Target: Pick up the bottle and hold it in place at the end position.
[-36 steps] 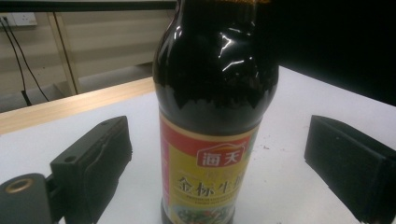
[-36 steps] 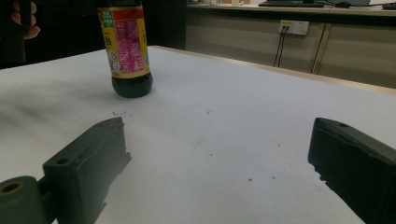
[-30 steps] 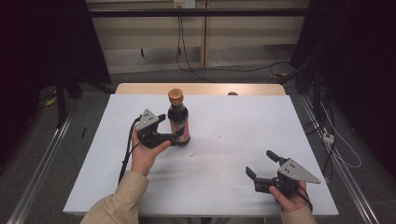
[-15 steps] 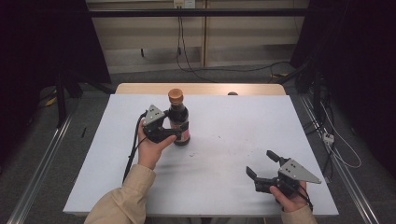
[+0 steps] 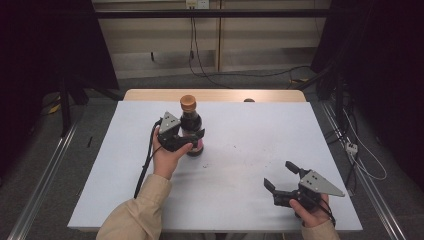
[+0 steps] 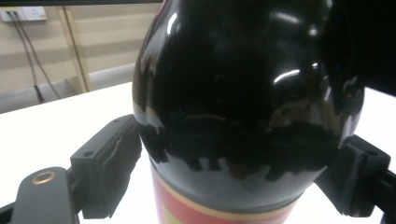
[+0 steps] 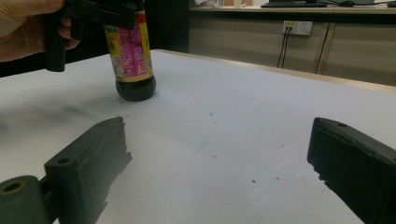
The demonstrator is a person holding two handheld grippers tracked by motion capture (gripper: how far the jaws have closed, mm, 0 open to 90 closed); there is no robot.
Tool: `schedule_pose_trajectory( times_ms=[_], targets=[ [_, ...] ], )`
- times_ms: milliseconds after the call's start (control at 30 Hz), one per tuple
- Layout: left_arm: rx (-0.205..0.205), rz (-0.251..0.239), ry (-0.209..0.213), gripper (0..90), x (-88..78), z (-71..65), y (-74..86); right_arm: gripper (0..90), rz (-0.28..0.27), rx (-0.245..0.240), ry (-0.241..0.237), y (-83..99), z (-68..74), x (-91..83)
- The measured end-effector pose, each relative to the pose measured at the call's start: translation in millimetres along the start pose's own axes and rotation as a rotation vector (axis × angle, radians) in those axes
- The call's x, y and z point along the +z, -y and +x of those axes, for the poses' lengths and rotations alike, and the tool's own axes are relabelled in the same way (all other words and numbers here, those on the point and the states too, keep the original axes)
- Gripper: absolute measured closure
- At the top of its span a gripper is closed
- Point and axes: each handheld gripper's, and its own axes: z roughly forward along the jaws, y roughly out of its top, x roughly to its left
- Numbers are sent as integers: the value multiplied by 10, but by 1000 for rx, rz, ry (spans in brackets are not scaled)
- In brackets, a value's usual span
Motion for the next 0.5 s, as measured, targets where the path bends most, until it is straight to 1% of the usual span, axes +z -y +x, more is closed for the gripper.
schedule_pose_trajectory(
  times_ms=[133,233,267,367,400,467,500],
  targets=[
    [4,-3,-2,157,-10,-19,-9,43,-1,2,2,5,-16,0],
    [2,2,-7,184,-13,-37,-11,43,-2,3,4,2,-14,-1],
    [-6,7,-19,189,-15,-51,-10,43,-2,1,4,2,-12,0],
    [-6,1,-18,192,-17,-51,-14,44,3,0,2,8,-7,7],
    [-19,-7,-21,203,-14,-64,-15,43,3,0,3,10,-9,8],
    [-10,-10,-20,230,-12,-68,-19,43,2,1,5,10,-14,4],
    [-5,-9,-28,241,-10,-71,-19,43,0,2,5,8,-16,0]
  ],
)
